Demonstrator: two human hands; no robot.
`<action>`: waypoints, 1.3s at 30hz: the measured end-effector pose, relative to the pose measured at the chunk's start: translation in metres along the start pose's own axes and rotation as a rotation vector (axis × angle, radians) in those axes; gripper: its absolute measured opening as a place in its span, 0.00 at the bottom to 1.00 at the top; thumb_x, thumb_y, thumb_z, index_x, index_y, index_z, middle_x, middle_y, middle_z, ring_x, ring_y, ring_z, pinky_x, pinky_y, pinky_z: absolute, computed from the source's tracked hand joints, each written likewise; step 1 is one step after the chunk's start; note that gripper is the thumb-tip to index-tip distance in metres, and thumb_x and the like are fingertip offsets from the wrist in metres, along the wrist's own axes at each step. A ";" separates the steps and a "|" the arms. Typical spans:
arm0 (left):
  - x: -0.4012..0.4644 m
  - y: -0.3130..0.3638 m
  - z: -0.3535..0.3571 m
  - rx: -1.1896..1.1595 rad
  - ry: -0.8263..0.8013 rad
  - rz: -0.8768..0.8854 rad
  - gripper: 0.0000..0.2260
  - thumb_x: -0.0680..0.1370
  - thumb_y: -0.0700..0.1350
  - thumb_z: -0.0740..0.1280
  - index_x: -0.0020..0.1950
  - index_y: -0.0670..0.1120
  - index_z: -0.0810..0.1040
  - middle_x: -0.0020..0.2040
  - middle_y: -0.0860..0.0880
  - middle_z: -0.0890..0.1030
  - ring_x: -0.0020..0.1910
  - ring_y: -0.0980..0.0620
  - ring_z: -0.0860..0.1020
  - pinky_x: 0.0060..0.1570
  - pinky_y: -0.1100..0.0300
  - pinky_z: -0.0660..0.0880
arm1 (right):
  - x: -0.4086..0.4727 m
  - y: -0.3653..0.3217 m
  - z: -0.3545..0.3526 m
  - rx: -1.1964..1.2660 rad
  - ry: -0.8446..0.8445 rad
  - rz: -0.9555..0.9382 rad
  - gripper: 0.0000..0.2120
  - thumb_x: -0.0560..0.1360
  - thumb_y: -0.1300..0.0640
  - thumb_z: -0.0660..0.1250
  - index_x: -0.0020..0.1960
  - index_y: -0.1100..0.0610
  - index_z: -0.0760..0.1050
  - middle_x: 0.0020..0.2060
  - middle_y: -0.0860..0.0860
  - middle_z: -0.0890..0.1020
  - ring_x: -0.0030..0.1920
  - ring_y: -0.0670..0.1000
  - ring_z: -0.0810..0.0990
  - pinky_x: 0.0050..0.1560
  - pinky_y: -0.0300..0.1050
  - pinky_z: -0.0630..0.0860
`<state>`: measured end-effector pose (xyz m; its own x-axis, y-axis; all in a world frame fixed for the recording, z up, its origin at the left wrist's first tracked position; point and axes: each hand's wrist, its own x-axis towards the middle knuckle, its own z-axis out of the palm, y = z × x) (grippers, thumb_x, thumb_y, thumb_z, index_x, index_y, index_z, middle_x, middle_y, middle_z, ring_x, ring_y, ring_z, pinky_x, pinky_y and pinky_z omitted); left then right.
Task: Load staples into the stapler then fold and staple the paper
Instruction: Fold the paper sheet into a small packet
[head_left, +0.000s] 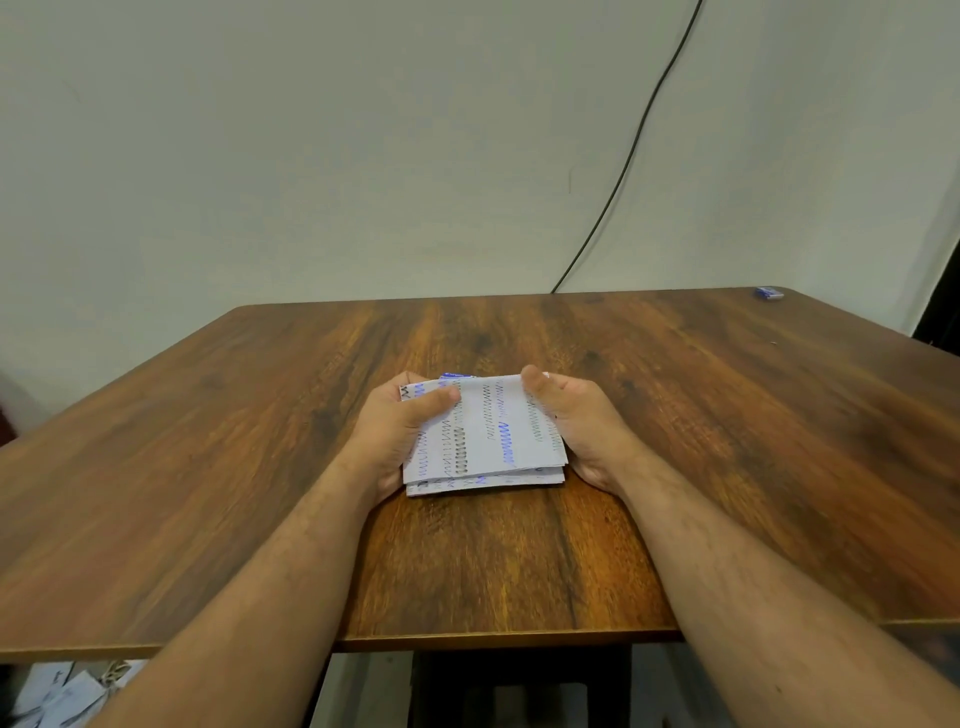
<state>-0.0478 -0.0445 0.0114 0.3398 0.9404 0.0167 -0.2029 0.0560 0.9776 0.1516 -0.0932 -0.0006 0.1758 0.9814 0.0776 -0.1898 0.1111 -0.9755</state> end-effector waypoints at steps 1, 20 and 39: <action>0.000 0.000 -0.001 -0.007 -0.002 -0.007 0.08 0.76 0.35 0.72 0.43 0.43 0.74 0.49 0.34 0.85 0.43 0.40 0.85 0.41 0.49 0.83 | 0.000 0.000 0.000 -0.005 0.005 0.004 0.13 0.79 0.54 0.69 0.55 0.63 0.82 0.51 0.60 0.87 0.50 0.58 0.87 0.53 0.54 0.83; 0.000 0.000 0.002 -0.080 0.027 0.005 0.09 0.78 0.36 0.69 0.57 0.34 0.83 0.52 0.34 0.85 0.50 0.38 0.84 0.49 0.48 0.83 | -0.002 -0.004 -0.001 -0.021 0.061 0.004 0.06 0.80 0.63 0.67 0.52 0.62 0.82 0.48 0.59 0.88 0.47 0.57 0.87 0.53 0.57 0.82; -0.004 0.003 0.013 0.266 -0.041 0.002 0.07 0.74 0.37 0.75 0.49 0.35 0.86 0.43 0.39 0.87 0.34 0.49 0.85 0.30 0.62 0.79 | -0.006 -0.005 -0.001 -0.266 0.066 -0.006 0.12 0.75 0.61 0.71 0.34 0.51 0.82 0.35 0.53 0.87 0.35 0.52 0.84 0.40 0.49 0.77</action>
<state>-0.0374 -0.0525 0.0168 0.3779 0.9256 0.0217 0.0427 -0.0408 0.9983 0.1524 -0.1000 0.0037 0.2402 0.9676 0.0783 0.0704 0.0631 -0.9955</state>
